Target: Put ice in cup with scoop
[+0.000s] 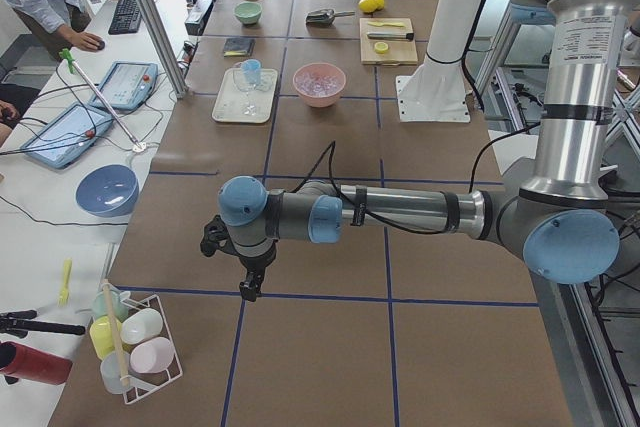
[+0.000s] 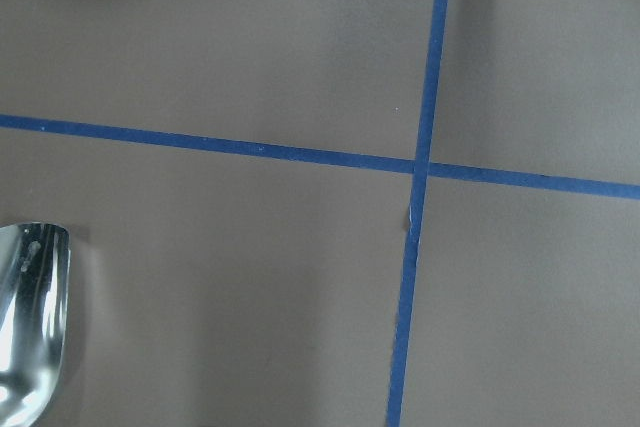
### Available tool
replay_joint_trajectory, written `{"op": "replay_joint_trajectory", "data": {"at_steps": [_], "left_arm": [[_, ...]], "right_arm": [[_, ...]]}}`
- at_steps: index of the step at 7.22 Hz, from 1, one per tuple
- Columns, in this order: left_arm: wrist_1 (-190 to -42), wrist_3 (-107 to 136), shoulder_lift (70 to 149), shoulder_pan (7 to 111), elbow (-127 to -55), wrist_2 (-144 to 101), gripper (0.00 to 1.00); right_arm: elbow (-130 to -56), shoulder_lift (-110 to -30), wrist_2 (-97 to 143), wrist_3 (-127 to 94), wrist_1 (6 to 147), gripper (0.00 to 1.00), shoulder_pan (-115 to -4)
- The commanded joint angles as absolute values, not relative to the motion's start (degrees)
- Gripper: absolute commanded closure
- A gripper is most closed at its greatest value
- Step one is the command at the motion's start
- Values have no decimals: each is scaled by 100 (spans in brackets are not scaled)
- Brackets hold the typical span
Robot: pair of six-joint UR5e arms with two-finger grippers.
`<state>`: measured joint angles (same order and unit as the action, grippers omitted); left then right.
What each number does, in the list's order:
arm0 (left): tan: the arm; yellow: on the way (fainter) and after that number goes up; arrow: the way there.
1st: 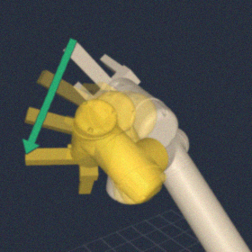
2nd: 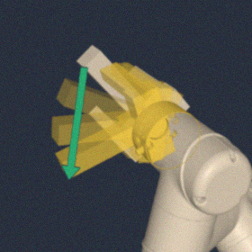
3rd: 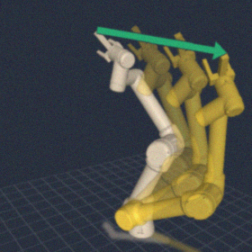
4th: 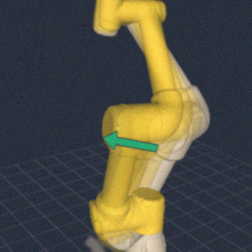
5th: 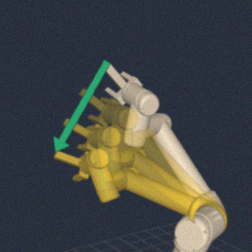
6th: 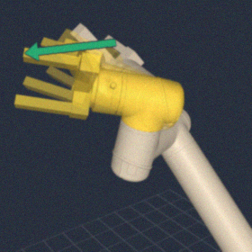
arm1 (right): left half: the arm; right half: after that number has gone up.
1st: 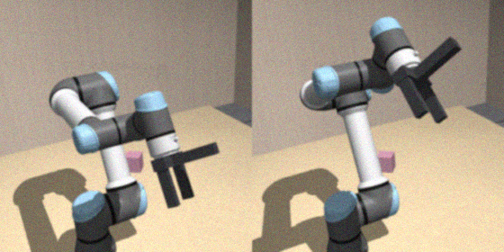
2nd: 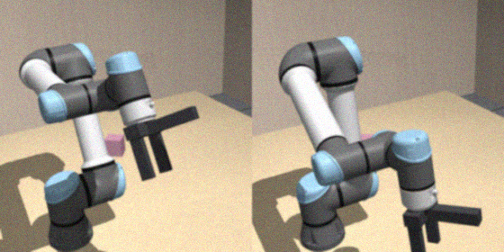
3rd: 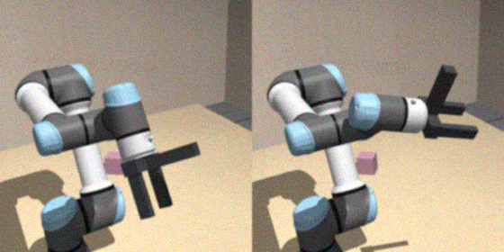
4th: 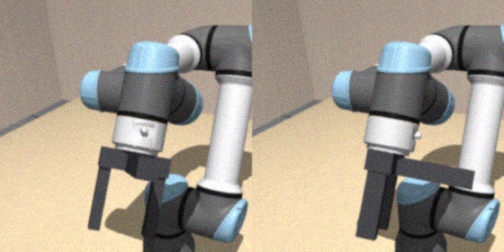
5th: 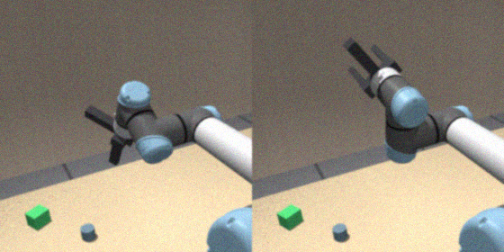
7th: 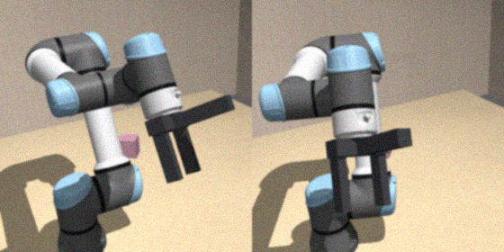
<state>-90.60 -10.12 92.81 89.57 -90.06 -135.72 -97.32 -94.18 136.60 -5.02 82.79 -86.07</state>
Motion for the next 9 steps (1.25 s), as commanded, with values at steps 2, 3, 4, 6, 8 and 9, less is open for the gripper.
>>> {"op": "replay_joint_trajectory", "data": {"at_steps": [2,3,4,6,8,9], "left_arm": [[-9070,-967,9299,8956,-9000,-13720,0],[-9070,-975,9299,8956,-9009,-13720,0],[-9070,-967,9299,8956,-9009,-13711,0],[-9079,-976,9299,8956,-9009,-13711,0],[-9079,-976,9299,8956,-9018,-13711,0],[-9079,-976,9308,8956,-9018,-13711,0]], "right_arm": [[-9721,-9448,13667,-703,8279,0,-8613],[-9721,-9509,13676,-703,8279,0,-8622],[-9686,-9510,13676,-694,8288,0,-8805],[-9694,-9484,13719,-606,8305,0,-9122],[-9703,-9483,13728,-624,8314,0,-9123],[-9712,-9492,13729,-624,8314,0,-9123]]}}
